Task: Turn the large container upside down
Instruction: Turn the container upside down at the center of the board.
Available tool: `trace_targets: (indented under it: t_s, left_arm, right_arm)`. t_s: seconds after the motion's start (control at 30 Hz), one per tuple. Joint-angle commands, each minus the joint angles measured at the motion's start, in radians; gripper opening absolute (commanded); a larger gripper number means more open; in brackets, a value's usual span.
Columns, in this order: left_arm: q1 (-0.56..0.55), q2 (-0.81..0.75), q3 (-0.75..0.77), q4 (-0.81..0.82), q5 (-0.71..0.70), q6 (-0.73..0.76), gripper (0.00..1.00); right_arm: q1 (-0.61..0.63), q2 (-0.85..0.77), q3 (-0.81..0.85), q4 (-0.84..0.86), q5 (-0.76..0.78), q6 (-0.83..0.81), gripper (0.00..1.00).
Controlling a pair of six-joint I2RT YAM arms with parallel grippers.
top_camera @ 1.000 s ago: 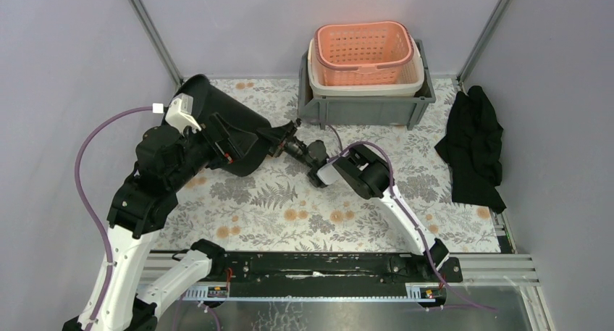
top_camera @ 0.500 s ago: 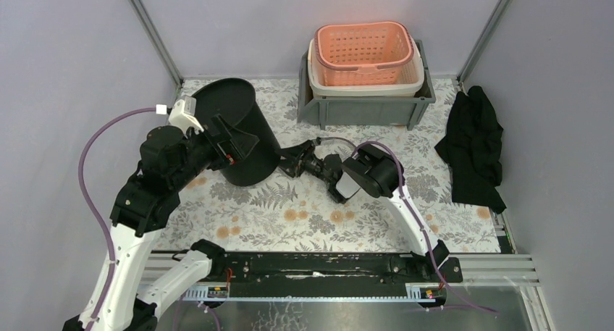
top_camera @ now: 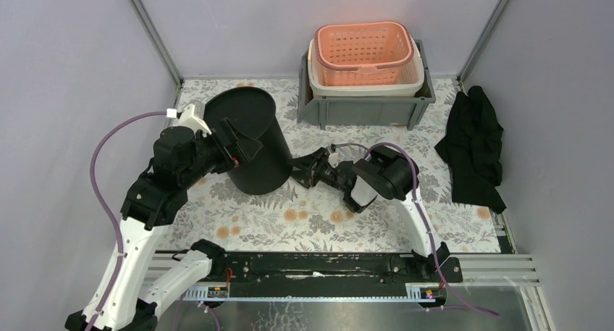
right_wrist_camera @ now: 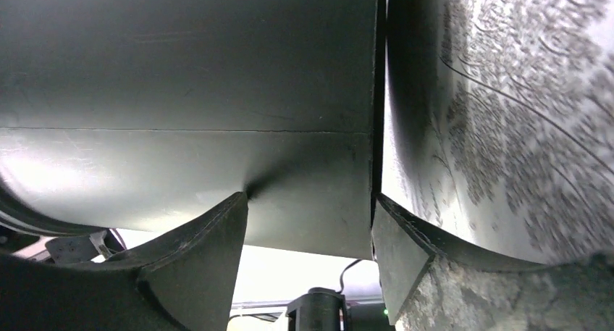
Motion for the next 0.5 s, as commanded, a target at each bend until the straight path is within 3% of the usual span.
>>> trace_targets:
  t_s: [0.0,0.17,0.47]
  left_arm:
    - [-0.002,0.002,-0.026,0.064,0.014,-0.010,1.00]
    - [-0.002,0.012,-0.043,0.072,0.013,-0.011,1.00]
    - [-0.002,0.009,-0.080,0.084,0.007,-0.019,1.00]
  right_arm:
    - [-0.017,0.006,-0.112,-0.155,-0.021,-0.043,0.71]
    - [-0.027,-0.020,-0.156,-0.270,-0.059,-0.109,0.72]
    - [-0.057,-0.129,-0.157,-0.737,-0.105,-0.361,0.78]
